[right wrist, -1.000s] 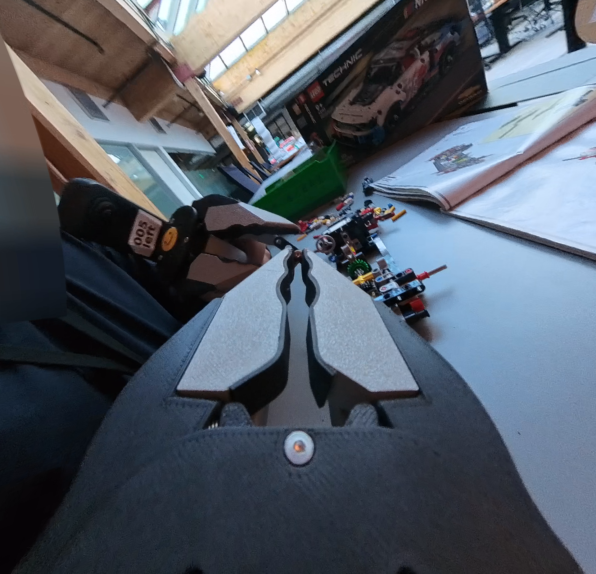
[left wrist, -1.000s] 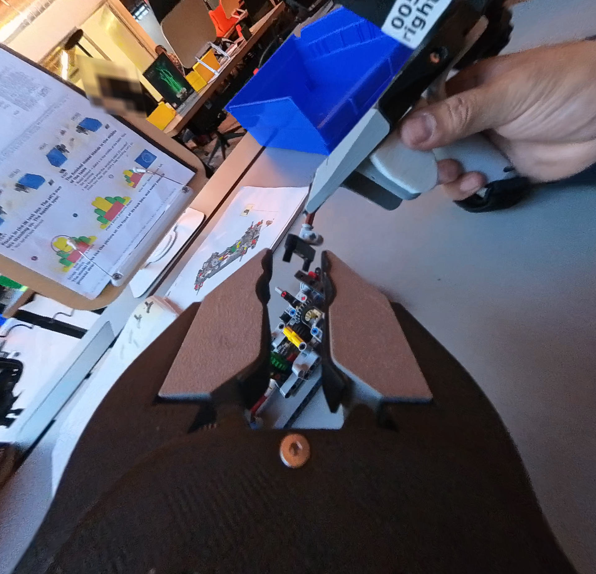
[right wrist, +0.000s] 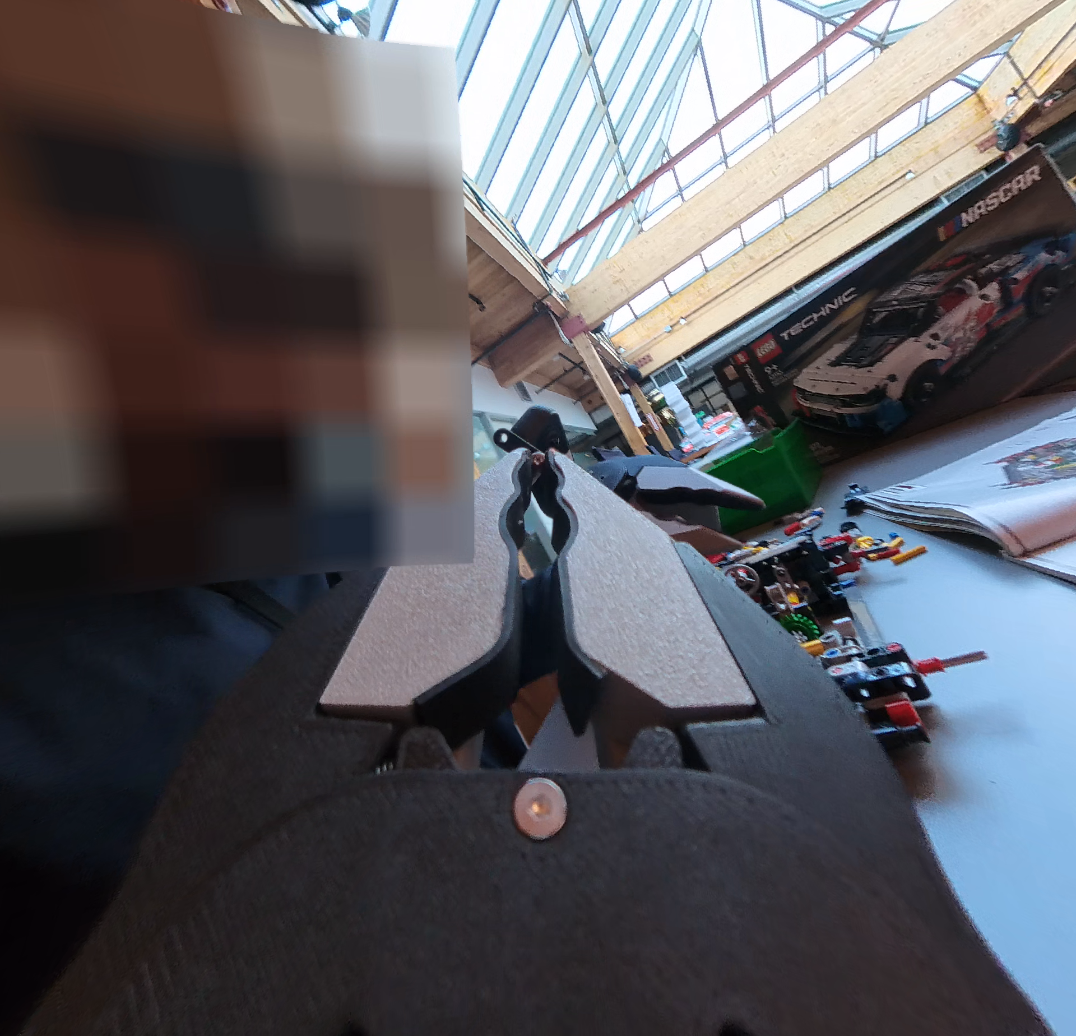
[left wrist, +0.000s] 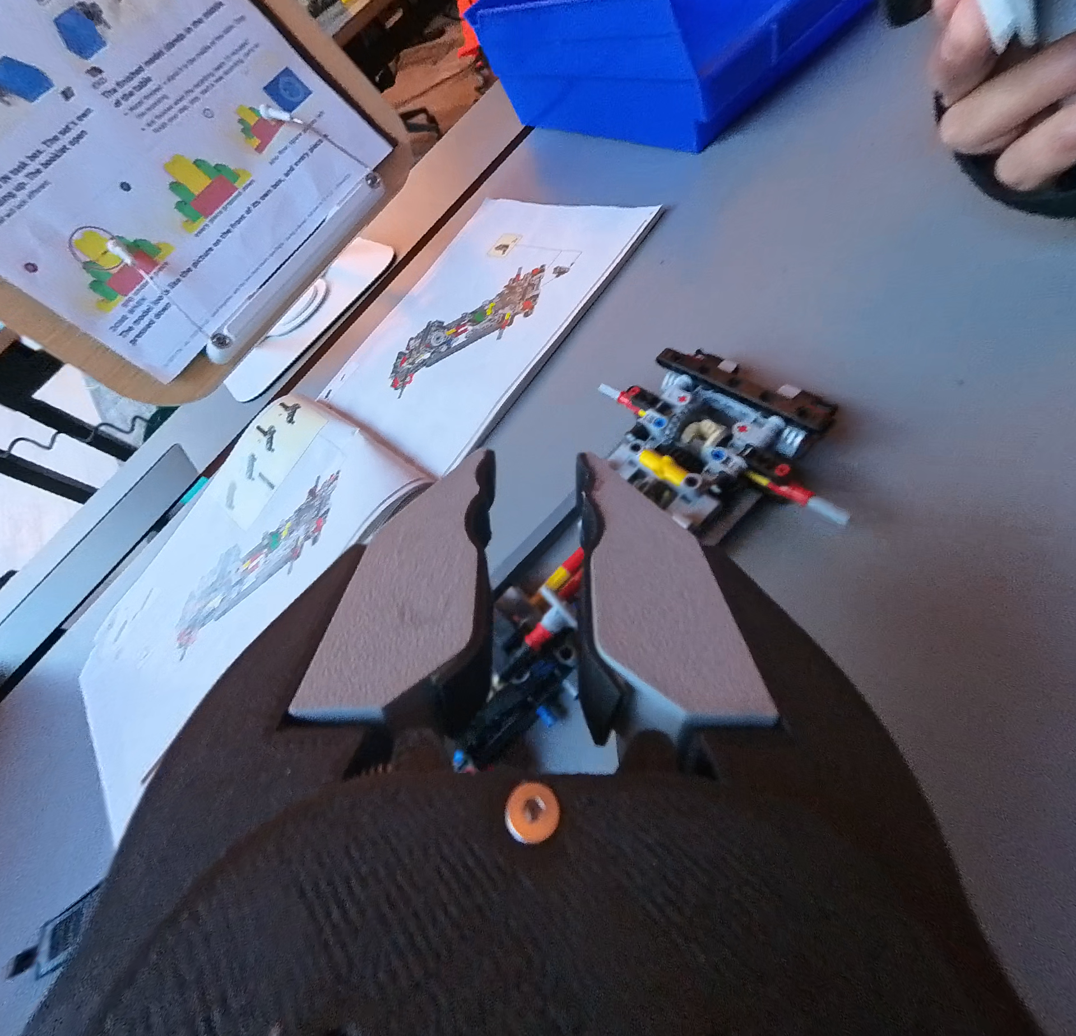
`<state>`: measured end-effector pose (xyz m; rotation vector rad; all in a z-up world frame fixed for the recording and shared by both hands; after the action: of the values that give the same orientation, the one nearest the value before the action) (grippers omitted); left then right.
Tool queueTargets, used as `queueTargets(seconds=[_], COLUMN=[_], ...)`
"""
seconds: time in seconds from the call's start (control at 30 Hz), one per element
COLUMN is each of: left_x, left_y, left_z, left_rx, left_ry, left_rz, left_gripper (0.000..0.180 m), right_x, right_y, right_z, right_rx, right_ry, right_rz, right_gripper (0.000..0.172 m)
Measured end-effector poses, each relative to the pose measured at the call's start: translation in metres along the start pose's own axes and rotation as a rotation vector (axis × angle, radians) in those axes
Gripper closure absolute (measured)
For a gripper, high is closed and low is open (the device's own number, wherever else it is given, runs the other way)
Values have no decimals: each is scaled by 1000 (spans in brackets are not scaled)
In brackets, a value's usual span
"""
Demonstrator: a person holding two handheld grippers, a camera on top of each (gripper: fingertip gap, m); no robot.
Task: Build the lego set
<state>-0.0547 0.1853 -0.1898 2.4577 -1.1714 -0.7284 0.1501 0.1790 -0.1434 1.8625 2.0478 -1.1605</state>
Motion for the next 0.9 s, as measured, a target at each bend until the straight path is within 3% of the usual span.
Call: queueTargets(seconds=[0.03,0.57,0.9], left_x=[-4,-104,-129], left_y=[3,31,50], left_z=[4,66,94], left_rx=[-8,-82,-66], left_ry=[-5,-72,61], left_rz=[-9,-185,-159], left_gripper=[154,158,160], right_x=[0,28,61], right_y=[0,-8,-35], right_z=[0,-8,-2], right_rx=[-8,-179,-319], right_ry=[14,178,191], right_rz=[11,80,-14], right_gripper=[172,171,171])
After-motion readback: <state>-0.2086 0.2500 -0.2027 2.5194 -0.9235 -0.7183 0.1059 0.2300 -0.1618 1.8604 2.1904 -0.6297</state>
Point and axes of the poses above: each gripper's, where its closed fingertips meet, y back along the fingers, z out of its underside, x = y × z across the jaws, the point moved 4 cm from there along y, back along the fingers, and after that the axes turned 12 degrees about z, right-handed, at the moved point
